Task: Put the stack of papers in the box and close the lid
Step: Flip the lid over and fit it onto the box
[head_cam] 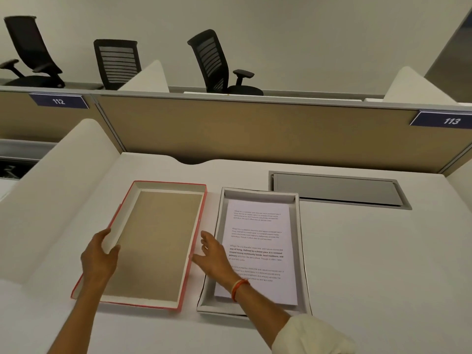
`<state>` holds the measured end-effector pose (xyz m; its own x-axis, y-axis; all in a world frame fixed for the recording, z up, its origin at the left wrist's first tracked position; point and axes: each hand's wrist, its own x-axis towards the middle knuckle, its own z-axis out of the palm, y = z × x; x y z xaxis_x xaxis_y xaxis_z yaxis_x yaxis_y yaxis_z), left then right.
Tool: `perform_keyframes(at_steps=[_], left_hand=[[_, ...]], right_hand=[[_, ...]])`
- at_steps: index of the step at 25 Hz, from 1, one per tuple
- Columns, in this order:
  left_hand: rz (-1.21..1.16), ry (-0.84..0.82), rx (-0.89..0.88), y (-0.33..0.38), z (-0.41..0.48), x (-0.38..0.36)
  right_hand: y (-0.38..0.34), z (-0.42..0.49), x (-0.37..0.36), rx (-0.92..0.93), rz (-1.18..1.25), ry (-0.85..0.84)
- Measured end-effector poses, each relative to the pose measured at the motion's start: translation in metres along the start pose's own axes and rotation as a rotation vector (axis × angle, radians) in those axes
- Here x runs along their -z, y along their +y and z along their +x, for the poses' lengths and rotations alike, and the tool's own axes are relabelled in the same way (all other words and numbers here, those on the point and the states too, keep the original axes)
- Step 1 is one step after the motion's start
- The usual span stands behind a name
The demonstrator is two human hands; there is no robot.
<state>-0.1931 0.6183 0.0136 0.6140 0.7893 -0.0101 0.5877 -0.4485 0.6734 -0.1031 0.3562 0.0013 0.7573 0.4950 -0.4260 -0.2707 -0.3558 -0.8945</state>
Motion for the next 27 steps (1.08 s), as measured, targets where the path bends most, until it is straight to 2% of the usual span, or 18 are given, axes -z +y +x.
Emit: perform_keyframes(at_steps=[4,7,12,21,25,27], left_hand=[[0.139,-0.042,0.099,-0.036,0.011,0.013],[0.135,-0.059,0.168,-0.048,0.013,0.016],[0.184,-0.003,0.165,-0.046,0.007,0.014],[0.12,0.233,0.129,0.023,-0.009,0.06],[0.149,0.324,0.048,0.064,-0.025,0.071],[0.183,0.363,-0.002,0.081,-0.038,0.068]], right_hand=[[0.016,-0.001,-0.027,-0.048,-0.07,-0.004],[0.023,-0.002,-0.037,-0.027,-0.078,-0.005],[0.028,-0.005,-0.051,0.034,-0.111,-0.016],[0.026,-0.007,-0.047,0.073,-0.122,-0.038],[-0.008,-0.016,-0.038,0.142,-0.067,0.077],[-0.039,-0.018,-0.036,0.185,-0.092,0.078]])
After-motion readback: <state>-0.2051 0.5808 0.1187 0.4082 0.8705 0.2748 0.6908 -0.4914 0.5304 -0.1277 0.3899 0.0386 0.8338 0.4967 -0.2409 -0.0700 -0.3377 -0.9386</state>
